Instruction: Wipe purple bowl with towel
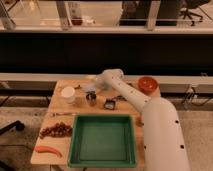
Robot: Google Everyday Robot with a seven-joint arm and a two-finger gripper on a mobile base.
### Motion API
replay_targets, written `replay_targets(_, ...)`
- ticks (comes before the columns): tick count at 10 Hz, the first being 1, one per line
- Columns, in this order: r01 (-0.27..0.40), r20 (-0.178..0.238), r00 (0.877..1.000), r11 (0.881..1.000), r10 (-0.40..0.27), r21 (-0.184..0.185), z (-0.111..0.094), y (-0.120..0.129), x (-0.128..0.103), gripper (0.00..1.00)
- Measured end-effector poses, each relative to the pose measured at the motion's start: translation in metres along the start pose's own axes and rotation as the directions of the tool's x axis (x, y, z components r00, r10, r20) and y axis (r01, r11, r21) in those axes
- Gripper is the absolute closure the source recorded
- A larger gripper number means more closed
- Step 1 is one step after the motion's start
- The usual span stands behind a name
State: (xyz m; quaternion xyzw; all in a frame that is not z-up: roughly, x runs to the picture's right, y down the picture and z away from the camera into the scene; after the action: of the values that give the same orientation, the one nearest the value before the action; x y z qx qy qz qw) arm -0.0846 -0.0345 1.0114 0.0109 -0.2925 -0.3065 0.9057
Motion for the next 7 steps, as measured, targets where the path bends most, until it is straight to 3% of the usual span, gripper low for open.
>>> replay_targets(4, -0.001, 0.001, 1.0, 1.0, 0.001, -0.002, -0.0002, 0.0015, -0.0002, 0.21)
replay_targets(5, 0.0, 0.0, 1.0, 1.0, 0.0, -0.002, -0.0008, 0.001, -0.0001, 0.25)
replay_targets(7, 0.004, -0.004, 1.0, 1.0, -0.004, -0.013, -0.0002, 0.0053, 0.0014, 0.43)
